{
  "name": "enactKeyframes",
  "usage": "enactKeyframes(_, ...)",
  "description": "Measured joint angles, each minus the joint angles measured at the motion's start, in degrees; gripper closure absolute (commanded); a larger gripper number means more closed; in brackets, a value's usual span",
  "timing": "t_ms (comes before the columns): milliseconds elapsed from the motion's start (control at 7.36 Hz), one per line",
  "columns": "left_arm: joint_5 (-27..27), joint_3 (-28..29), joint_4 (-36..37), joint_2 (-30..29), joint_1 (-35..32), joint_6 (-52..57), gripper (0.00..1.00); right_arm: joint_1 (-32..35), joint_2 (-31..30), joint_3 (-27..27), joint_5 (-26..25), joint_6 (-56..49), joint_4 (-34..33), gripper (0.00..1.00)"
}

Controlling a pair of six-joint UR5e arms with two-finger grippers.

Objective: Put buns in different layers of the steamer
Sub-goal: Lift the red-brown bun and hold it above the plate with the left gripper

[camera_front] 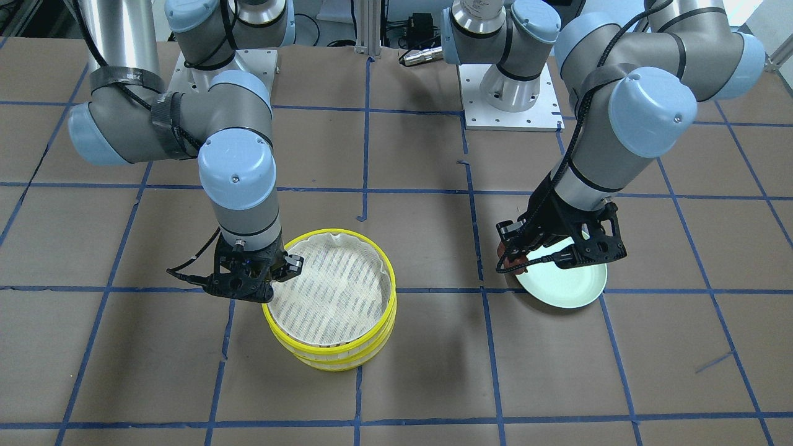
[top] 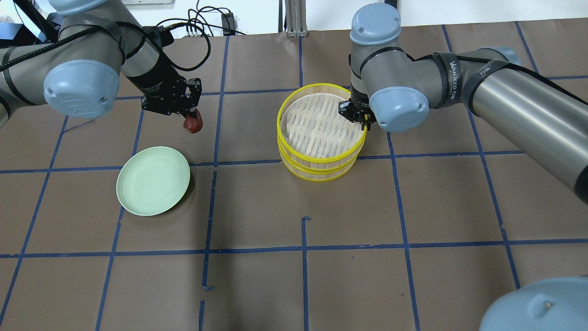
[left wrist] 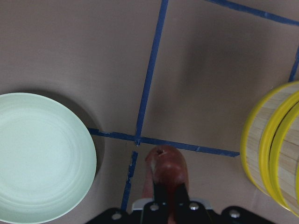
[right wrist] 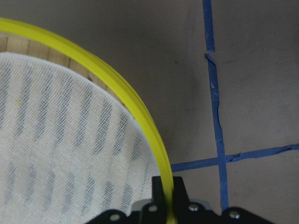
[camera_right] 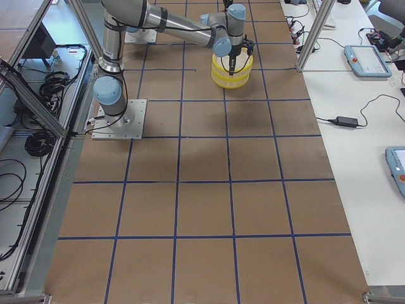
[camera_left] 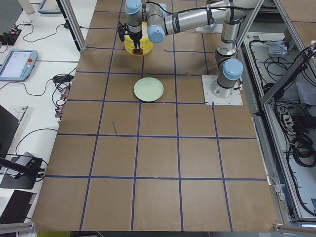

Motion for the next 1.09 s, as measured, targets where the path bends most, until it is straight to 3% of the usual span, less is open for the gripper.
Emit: enactKeyframes(1086,0.09,0.00,-0.17,0.10,-0.12,0.00,0.88,0.16,0.15,-0.02,0.45,0.07,-0.13,0.80)
